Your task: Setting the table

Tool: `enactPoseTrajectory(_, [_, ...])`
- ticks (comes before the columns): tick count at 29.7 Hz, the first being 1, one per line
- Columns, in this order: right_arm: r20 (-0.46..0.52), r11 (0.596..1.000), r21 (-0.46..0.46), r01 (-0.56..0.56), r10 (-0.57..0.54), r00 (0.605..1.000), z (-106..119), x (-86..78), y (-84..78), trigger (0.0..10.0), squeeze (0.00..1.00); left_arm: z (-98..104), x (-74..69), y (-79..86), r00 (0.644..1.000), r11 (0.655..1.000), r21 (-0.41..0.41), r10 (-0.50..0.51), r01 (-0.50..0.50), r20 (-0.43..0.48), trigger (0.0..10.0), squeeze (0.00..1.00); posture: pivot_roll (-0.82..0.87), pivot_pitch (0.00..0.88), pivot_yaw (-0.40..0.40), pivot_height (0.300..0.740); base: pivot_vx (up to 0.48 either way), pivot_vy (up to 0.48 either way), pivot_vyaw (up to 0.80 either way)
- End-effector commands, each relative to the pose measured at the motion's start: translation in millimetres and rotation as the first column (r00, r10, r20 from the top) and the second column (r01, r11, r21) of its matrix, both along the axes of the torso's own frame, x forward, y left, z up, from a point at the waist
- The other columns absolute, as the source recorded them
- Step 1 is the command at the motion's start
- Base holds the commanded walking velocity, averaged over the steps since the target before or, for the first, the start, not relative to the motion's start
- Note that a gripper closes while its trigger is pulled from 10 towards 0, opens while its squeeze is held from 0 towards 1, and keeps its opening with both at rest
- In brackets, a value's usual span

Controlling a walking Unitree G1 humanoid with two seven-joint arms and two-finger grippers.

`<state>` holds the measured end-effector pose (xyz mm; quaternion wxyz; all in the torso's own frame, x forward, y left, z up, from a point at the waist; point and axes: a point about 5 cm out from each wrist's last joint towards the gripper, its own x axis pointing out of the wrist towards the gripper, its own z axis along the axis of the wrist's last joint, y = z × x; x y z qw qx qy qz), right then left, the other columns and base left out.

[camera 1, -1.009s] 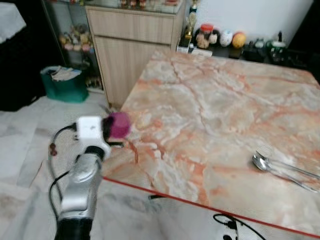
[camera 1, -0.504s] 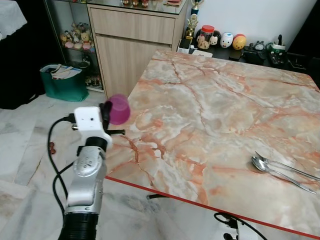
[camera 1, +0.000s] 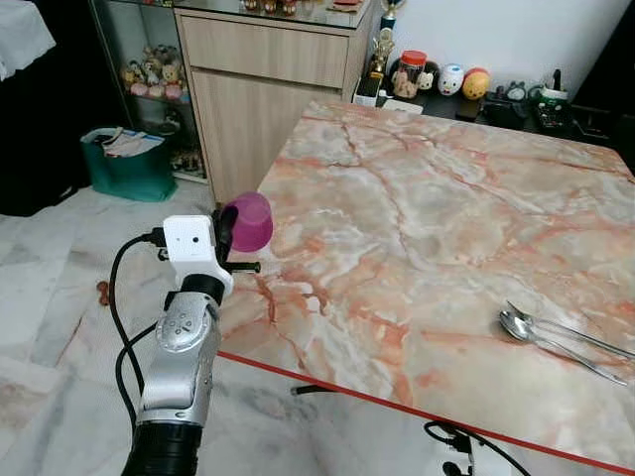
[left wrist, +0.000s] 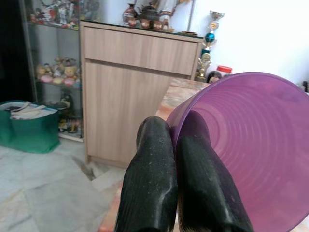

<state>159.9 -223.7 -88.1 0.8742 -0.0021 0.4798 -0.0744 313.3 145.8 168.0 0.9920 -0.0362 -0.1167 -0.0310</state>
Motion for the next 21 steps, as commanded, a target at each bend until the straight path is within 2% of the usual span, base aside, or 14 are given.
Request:
enactPoseTrajectory(1, [0.004,1.0,-0.01,0.001,-0.001,1.0,1.3,0.7,-4.2,10.0,0.0,9.8,2.2,-7.2,0.999,0.999,-0.014,-0.029,0.03,0.04,10.0,0.0,0.2,0.0,-0.105,0.707,0.0,0.0,0.0])
enactPoseTrajectory(10, [0.005,1.0,-0.012,-0.005,0.005,1.0,1.5,1.0,-4.6,10.0,0.0,8.7,3.1,-12.0,0.998,0.998,-0.011,-0.059,0.059,0.036,10.0,0.0,0.2,0.0,-0.105,0.707,0.0,0.0,0.0])
enactPoseTrajectory(21, [0.006,1.0,-0.013,-0.004,0.004,1.0,1.4,0.4,-4.7,10.0,0.0,10.7,3.3,-14.1,0.997,0.997,-0.01,-0.07,0.071,0.044,10.0,0.0,0.19,0.0,-0.097,0.707,-0.243,0.0,0.0])
